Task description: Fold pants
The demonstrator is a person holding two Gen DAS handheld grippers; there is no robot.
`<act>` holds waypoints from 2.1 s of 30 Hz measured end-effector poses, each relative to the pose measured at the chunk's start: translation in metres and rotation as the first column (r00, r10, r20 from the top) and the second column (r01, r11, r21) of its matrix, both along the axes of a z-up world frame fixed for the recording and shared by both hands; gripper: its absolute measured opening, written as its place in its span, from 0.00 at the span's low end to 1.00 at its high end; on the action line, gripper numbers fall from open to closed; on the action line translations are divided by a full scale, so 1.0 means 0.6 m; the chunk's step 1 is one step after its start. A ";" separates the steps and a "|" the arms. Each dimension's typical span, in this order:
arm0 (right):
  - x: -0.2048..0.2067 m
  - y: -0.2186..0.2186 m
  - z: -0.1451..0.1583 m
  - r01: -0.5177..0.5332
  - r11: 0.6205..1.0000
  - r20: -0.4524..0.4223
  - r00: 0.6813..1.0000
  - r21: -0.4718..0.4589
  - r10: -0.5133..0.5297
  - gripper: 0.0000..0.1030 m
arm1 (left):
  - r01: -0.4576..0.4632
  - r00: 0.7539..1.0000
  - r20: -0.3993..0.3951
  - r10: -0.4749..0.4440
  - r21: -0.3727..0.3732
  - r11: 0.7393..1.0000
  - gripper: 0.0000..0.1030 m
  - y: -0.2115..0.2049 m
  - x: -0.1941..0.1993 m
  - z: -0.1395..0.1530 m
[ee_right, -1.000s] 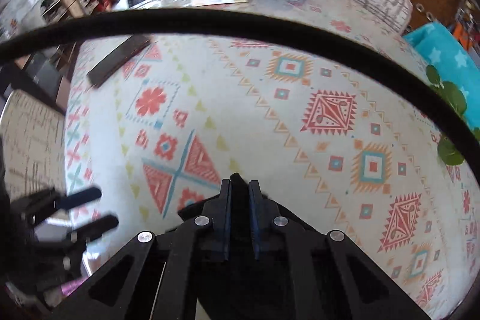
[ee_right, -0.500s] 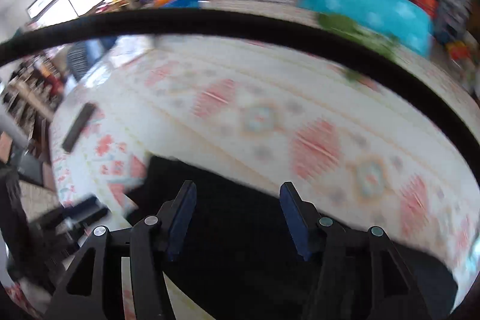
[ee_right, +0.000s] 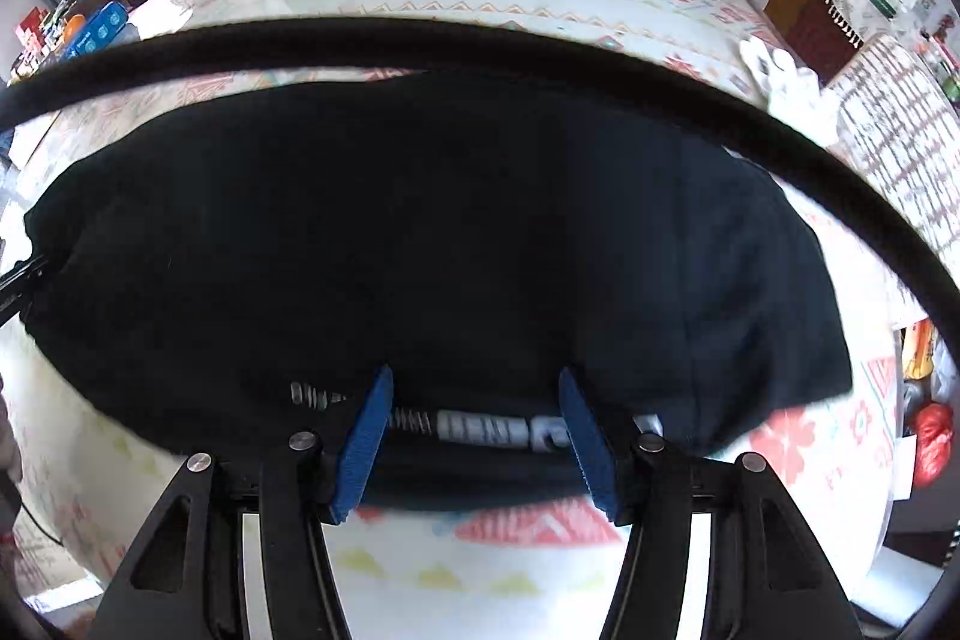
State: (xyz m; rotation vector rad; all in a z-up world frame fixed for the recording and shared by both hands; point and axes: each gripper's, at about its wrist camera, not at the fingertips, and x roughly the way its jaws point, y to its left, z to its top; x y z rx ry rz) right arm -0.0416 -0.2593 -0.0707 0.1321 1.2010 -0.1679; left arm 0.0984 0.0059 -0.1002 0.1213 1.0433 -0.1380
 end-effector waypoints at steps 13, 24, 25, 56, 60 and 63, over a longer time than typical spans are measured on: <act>-0.012 0.091 0.040 -0.198 0.974 0.111 0.976 0.113 0.185 0.56 | 0.090 0.995 -0.025 -0.095 -0.152 0.984 0.51 0.008 -0.074 0.030; 0.071 0.242 -0.006 -0.462 0.887 0.072 0.885 0.011 0.460 0.29 | 0.225 0.972 -0.047 -0.230 -0.103 0.969 0.51 -0.008 -0.046 0.003; 0.078 0.246 -0.011 -0.458 0.889 0.061 0.888 0.023 0.456 0.15 | 0.233 0.970 -0.051 -0.238 -0.098 0.968 0.51 -0.007 -0.049 0.001; -0.006 -0.092 0.006 0.205 0.977 0.043 0.977 0.061 -0.208 0.08 | 0.099 0.988 -0.103 -0.113 -0.127 0.987 0.46 0.018 -0.030 0.001; -0.053 -0.165 -0.001 0.313 0.906 0.038 0.941 0.285 -0.337 0.04 | 0.121 0.986 -0.098 -0.132 -0.108 0.987 0.46 0.021 -0.038 -0.001; -0.044 -0.148 0.036 0.303 0.943 0.080 0.946 0.137 -0.315 0.10 | 0.115 0.987 -0.103 -0.126 -0.109 0.987 0.51 0.020 -0.038 -0.002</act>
